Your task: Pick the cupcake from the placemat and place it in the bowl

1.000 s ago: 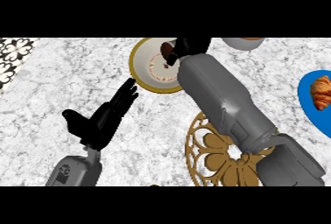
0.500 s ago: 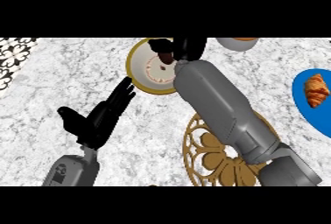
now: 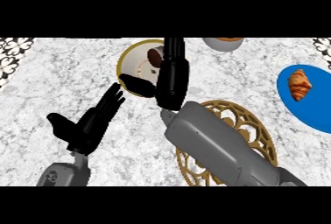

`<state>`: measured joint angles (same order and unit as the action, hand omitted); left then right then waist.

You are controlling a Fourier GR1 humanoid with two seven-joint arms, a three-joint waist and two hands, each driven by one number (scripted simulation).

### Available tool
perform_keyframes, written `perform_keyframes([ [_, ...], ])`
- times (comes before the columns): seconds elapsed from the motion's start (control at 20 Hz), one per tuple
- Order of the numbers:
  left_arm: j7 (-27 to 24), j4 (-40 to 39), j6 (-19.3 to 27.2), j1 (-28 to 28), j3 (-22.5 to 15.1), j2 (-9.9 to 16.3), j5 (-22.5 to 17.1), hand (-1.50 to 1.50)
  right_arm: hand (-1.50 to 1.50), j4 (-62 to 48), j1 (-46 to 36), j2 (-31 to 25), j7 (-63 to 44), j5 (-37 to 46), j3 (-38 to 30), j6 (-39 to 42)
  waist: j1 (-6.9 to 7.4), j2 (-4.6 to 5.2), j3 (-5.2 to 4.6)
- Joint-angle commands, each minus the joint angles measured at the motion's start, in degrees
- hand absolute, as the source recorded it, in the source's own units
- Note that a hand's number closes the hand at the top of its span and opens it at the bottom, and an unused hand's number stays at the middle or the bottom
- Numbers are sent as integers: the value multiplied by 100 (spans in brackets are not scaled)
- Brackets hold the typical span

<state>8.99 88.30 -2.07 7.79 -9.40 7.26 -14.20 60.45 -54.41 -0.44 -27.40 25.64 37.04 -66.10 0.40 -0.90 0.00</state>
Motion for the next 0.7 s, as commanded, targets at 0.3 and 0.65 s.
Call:
perform_keyframes([
  [0.3, -82, -1, 45, -247, 166, 51, -34, 0, 150, 1804, 2231, 41, -570, 1456, 2225, -1086, -304, -145, -19],
  [0.65, -134, -50, 72, -259, 191, 71, 33, 0, 150, 2144, 4821, 42, -260, 2379, 3762, -1632, -360, -54, -11],
])
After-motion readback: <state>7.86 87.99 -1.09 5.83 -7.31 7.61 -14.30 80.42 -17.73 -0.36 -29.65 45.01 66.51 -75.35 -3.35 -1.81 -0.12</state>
